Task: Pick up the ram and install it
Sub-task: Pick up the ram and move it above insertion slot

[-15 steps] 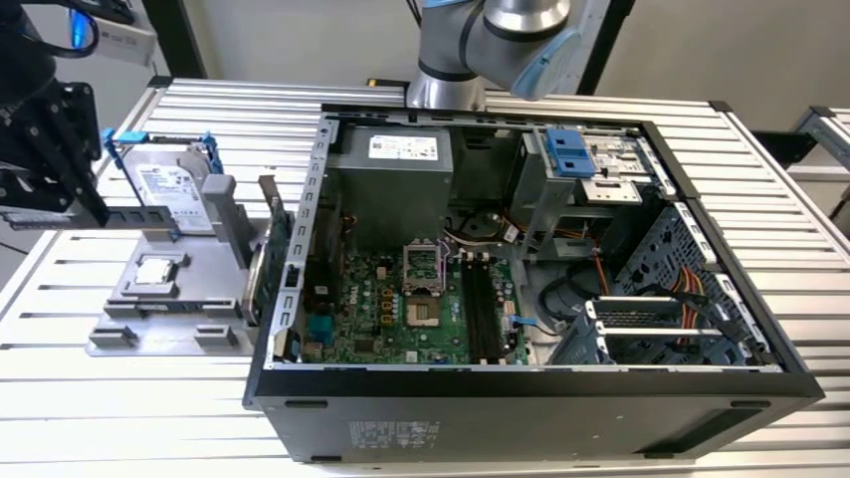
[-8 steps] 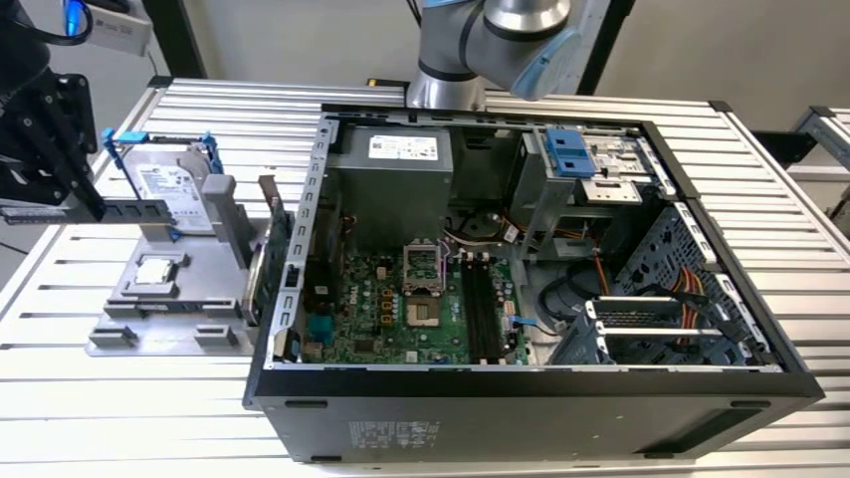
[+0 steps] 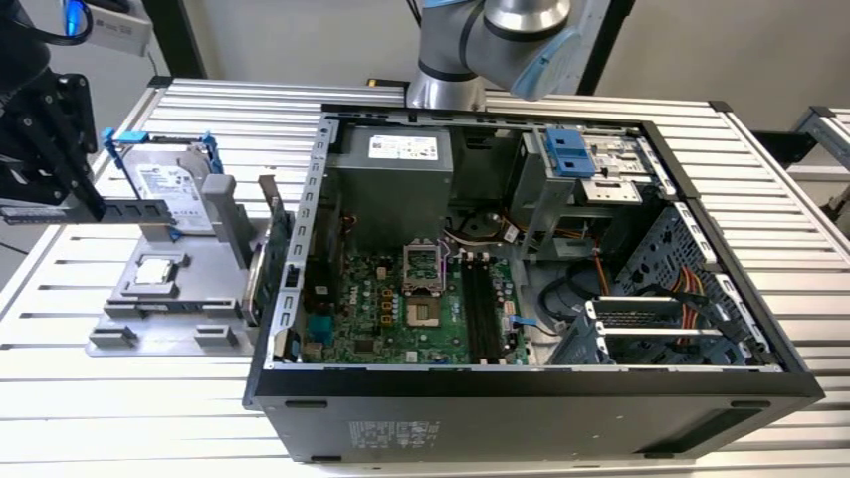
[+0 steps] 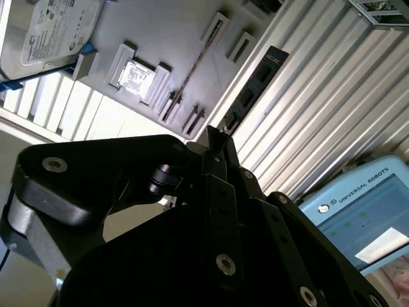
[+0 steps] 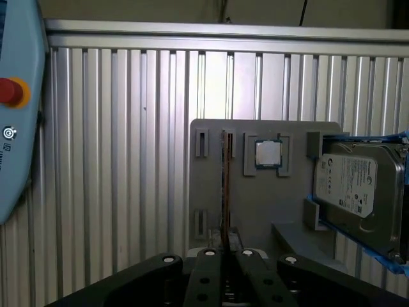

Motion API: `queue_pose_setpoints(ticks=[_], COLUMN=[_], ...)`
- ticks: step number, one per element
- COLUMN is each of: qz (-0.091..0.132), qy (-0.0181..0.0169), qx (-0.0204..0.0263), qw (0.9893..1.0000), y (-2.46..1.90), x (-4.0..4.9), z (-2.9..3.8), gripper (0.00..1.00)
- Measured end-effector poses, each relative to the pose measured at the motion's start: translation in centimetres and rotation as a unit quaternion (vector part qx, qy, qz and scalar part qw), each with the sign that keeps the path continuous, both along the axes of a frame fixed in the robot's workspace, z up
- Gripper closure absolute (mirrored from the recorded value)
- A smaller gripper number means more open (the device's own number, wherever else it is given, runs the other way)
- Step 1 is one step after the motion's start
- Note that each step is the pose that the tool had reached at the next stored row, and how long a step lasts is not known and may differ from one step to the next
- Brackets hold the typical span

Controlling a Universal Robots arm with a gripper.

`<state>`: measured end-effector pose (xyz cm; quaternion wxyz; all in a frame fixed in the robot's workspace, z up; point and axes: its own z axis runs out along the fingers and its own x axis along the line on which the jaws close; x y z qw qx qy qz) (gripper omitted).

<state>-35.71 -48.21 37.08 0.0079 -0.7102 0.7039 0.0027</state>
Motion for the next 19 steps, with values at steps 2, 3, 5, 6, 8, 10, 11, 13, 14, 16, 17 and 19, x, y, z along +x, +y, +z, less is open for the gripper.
queue_pose_setpoints(ticks=[2,3,5,6,8,10,11,13,14,16,17,19], qz=[0.000,0.000,0.000,0.000,0.000,0.000,0.000,0.000,0.000,0.000,0.000,0.000], qy=[0.0001,0.0000,0.0000,0.0000,0.0000,0.0001,0.0002,0.0004,0.0005,0.0008,0.0010,0.0014], qx=[-0.0001,0.0000,0.0000,0.0000,0.0000,0.0000,0.0000,0.0000,0.0000,0.0000,0.0000,-0.0001], qw=[1.0000,1.0000,1.0000,1.0000,1.0000,1.0000,1.0000,1.0000,1.0000,1.0000,1.0000,1.0000], y=[0.01,0.00,0.00,0.00,0.00,0.00,0.00,0.00,0.00,0.00,0.00,0.00], x=[0.08,0.17,0.39,0.50,0.77,1.10,1.24,1.58,1.76,2.12,2.26,2.40], z=[0.01,0.01,0.00,0.00,0.00,0.01,0.02,0.03,0.04,0.06,0.07,0.23], gripper=[1.00,1.00,1.00,1.00,1.00,1.00,1.00,1.00,1.00,1.00,1.00,1.00])
